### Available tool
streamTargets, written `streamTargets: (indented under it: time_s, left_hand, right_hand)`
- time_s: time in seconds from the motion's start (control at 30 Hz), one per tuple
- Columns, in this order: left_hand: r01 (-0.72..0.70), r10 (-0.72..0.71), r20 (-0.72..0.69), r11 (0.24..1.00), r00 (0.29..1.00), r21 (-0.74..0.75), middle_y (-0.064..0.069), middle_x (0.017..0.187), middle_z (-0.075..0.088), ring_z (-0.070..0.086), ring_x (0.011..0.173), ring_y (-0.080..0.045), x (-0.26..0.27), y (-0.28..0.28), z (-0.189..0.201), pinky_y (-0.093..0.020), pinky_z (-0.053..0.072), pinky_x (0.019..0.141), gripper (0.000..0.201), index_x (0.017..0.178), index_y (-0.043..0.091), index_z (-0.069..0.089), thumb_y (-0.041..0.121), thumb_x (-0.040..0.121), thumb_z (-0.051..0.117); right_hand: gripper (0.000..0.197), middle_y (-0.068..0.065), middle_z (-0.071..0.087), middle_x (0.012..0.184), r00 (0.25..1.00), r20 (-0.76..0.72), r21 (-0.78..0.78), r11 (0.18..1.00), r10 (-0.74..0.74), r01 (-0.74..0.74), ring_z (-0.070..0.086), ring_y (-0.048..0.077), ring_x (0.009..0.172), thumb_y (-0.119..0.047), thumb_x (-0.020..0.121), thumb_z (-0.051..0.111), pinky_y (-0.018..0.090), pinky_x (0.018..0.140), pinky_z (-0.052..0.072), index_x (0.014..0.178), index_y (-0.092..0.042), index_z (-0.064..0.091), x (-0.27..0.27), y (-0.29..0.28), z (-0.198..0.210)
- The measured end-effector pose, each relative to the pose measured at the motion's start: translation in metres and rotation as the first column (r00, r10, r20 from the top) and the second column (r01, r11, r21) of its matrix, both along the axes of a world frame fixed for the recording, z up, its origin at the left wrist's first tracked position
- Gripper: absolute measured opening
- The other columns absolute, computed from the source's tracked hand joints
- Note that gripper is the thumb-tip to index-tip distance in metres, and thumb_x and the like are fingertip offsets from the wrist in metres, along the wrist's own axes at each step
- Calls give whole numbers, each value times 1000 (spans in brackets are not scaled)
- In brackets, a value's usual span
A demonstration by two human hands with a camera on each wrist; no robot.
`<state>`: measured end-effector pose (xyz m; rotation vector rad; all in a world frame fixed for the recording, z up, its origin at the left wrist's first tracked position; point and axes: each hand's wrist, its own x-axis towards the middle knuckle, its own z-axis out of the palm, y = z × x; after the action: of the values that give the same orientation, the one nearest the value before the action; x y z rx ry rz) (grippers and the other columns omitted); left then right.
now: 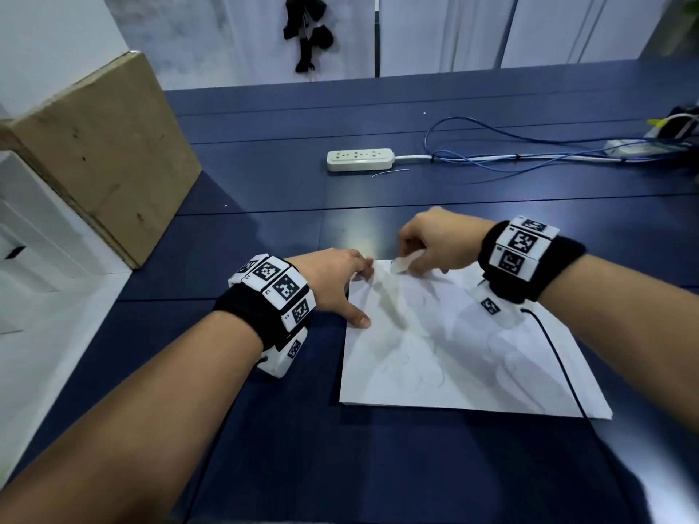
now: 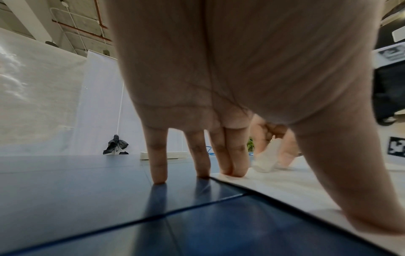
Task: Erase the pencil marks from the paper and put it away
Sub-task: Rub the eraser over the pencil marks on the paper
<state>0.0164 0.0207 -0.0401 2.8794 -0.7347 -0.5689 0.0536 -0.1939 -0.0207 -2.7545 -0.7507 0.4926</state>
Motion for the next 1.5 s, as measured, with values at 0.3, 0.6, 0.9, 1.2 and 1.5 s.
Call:
streamTargets:
  time_s: [0.3, 0.6, 0.9, 1.2, 1.5]
  left_hand:
    - [-1, 1, -4, 1000, 1000, -9, 10, 142, 43, 45, 128, -13, 1, 1, -2, -21, 32, 104, 96, 145, 17, 38, 57, 69, 79]
    - [10, -10, 0, 1000, 1000, 4, 10, 141, 43, 47, 126, -14, 0, 1, -1, -24, 36, 103, 89, 141, 18, 44, 57, 69, 79]
    - [12, -12, 2, 1000, 1000, 27, 11, 141, 42, 47, 122, -13, -1, -1, 1, -21, 34, 95, 83, 135, 20, 48, 59, 68, 78]
    - [5, -5, 5, 1000, 1000, 8, 8, 140, 44, 46, 125, -14, 1, 0, -1, -19, 32, 96, 90, 141, 16, 44, 58, 69, 79]
    - [10, -10, 4, 1000, 1000, -2, 10, 144, 41, 44, 128, -13, 2, 2, -3, -23, 33, 102, 92, 142, 17, 43, 58, 68, 79]
  right_hand:
    - [16, -5, 71, 68, 969, -204, -10, 989, 142, -147, 64, 17, 47, -16, 72, 81, 21, 53, 52, 85, -19, 71, -27, -4, 1]
    - [16, -10, 66, 66, 992, -103, 8, 997, 79, -78, 65, 17, 49, -17, 75, 78, 29, 55, 56, 76, -24, 64, -22, -4, 0]
    - [17, -2, 63, 80, 997, 45, 25, 998, -55, 54, 65, 17, 52, -19, 74, 79, 35, 52, 59, 82, -25, 64, 2, 2, 1]
    - [15, -7, 67, 66, 993, -84, -12, 996, 86, -87, 65, 17, 49, -19, 75, 79, 20, 52, 52, 87, -19, 71, -14, 2, 0]
    - [14, 1, 73, 75, 955, -252, 32, 988, 154, -151, 60, 13, 44, -18, 73, 81, 24, 51, 52, 81, -23, 70, -31, -1, -3]
